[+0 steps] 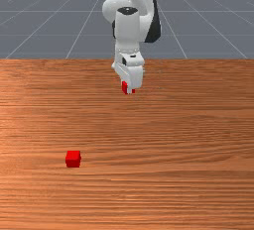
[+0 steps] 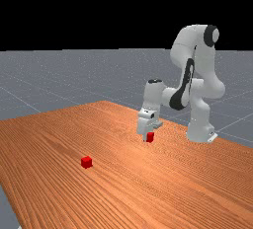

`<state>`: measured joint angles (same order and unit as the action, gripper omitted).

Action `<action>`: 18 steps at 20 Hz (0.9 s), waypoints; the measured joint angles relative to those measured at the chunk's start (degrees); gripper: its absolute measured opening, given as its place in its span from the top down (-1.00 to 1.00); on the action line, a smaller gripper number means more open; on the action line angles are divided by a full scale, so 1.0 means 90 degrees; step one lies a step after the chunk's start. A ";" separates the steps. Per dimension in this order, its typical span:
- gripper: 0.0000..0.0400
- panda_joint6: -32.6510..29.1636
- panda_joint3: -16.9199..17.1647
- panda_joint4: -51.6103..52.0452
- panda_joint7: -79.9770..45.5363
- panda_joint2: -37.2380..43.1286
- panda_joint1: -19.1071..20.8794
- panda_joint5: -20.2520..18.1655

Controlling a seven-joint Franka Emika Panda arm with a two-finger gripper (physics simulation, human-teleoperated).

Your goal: Stack all the cube

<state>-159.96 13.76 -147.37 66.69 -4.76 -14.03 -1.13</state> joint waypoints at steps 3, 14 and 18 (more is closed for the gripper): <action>0.03 0.0015 0.0204 0.0084 0.0826 -0.0070 0.0494 -0.0311; 0.03 0.1147 0.0031 0.3110 0.1268 -0.2045 0.1116 -0.0961; 0.03 0.1978 0.0115 0.5068 0.0425 -0.3222 0.1079 -0.1045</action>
<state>-142.16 14.80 -101.75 70.51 -33.76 -4.32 -10.53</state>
